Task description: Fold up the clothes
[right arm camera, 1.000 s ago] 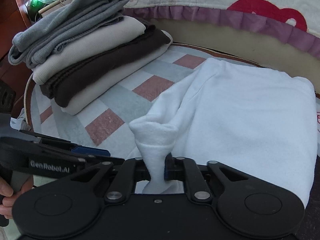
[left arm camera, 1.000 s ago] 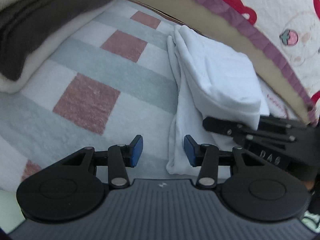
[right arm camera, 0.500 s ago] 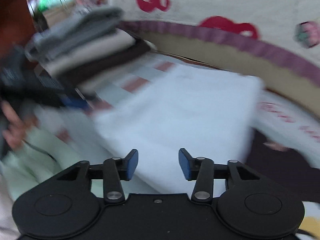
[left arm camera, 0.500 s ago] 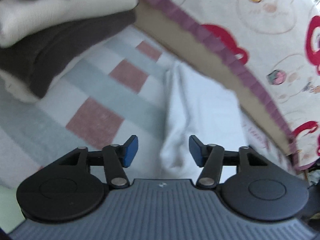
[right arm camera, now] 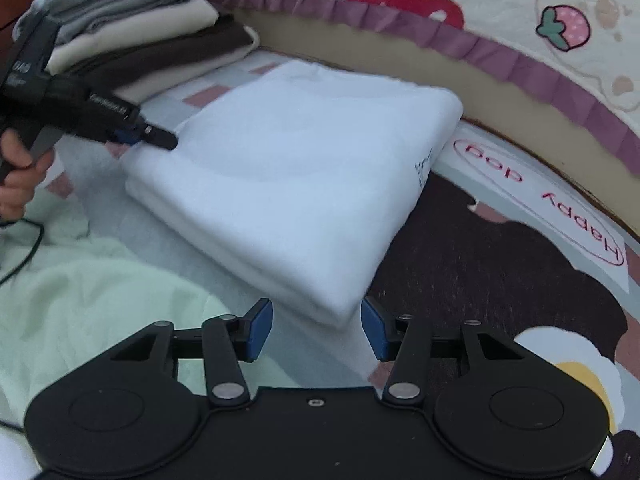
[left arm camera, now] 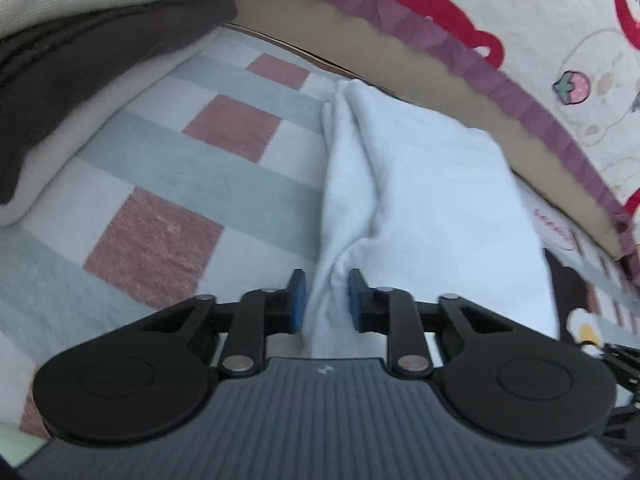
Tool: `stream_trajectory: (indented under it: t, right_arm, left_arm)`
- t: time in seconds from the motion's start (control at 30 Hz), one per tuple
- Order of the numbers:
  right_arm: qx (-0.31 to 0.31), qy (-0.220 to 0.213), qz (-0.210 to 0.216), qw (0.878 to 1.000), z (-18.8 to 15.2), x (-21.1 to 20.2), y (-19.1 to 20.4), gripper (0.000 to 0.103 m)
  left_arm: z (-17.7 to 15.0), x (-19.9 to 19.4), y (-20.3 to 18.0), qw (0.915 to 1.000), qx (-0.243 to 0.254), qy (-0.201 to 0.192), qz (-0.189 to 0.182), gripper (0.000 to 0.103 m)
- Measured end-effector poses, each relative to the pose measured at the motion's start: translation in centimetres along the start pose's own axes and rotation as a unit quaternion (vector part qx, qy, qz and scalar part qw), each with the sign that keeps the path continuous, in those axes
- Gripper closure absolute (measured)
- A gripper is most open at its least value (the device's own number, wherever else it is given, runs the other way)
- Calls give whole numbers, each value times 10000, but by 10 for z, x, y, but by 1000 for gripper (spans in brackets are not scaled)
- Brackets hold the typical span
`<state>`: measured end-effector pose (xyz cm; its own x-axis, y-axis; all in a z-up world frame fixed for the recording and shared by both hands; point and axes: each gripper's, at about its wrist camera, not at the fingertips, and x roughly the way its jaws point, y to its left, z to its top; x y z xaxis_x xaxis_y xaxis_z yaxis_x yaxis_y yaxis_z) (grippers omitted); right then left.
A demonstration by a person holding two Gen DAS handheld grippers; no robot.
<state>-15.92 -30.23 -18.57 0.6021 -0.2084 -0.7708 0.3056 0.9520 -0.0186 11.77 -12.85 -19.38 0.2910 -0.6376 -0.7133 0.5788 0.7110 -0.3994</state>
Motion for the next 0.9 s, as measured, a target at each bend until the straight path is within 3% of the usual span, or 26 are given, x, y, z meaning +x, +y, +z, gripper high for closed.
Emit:
stream_trajectory:
  t: [0.1, 0.2, 0.3, 0.37, 0.5, 0.6, 0.7, 0.73, 0.8, 0.9]
  right_arm:
    - [-8, -82, -67, 9999, -2, 5, -1, 51]
    - [138, -4, 23, 9999, -6, 17, -9, 57]
    - [964, -95, 257, 9950, -9, 17, -26, 57]
    - [1239, -134, 376, 9915, -12, 16, -31, 56]
    - [1119, -142, 377, 9929, -14, 17, -27, 55]
    - [1137, -155, 436, 9924, -12, 20, -27, 54]
    - [1183, -162, 553, 9913, -9, 22, -29, 54]
    - [1204, -171, 615, 9907, -8, 22, -30, 58]
    - [1312, -231, 828, 9876, -5, 20, -34, 82]
    - [1719, -528, 1102, 9775, 3, 5, -45, 85]
  left_arm:
    - [-7, -1, -8, 9983, 479, 60, 331, 87]
    - [-10, 2, -13, 9969, 608, 58, 490, 86]
    - [-11, 0, -16, 9947, 768, 27, 687, 73]
    - [-12, -1, -12, 9948, 681, 44, 756, 60]
    - [-8, -9, -2, 9966, 258, 207, 755, 60]
    - [-8, -17, -9, 9948, 487, 144, 883, 60]
    - [-8, -29, -22, 9917, 896, -133, 917, 61]
    - [-8, -34, -29, 9896, 1086, -332, 887, 61]
    - [-8, -45, -40, 9841, 1425, -731, 771, 59]
    - [-13, -61, -59, 9704, 2004, -1321, 258, 56]
